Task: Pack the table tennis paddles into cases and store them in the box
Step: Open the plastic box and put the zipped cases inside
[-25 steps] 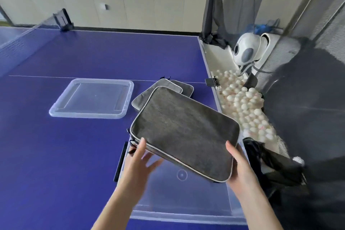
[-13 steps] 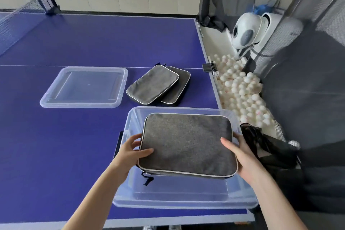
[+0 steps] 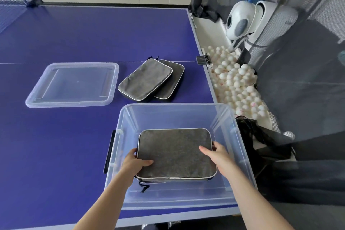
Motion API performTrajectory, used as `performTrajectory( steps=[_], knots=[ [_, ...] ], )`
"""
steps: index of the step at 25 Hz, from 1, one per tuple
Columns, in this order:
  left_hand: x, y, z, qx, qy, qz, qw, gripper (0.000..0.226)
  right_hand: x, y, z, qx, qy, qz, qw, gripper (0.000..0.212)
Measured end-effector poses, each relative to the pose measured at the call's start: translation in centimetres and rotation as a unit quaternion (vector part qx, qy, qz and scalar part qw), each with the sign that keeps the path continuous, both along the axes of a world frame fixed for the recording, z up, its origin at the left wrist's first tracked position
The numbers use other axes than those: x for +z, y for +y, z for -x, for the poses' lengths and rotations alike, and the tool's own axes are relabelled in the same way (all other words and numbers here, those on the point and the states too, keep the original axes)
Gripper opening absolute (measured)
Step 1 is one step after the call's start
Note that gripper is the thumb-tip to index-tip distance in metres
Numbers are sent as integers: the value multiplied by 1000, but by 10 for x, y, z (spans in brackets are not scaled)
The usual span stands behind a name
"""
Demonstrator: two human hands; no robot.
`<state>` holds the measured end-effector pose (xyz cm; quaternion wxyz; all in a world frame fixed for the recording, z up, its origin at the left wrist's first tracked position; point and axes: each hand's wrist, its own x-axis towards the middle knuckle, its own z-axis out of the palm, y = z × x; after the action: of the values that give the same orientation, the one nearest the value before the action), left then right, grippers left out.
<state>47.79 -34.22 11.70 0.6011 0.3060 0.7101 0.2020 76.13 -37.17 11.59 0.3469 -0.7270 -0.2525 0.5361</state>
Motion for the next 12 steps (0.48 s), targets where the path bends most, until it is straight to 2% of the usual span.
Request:
performTrajectory(
  steps=[4,12],
  knots=[
    [-12,2,-3,-54,58,27,996,84,-10,1,-3,18,-20,31,999,32],
    [-15,2,-16,-137,189,10,972,77,-26,-3,-6,48,-62,67,995,30]
  ],
)
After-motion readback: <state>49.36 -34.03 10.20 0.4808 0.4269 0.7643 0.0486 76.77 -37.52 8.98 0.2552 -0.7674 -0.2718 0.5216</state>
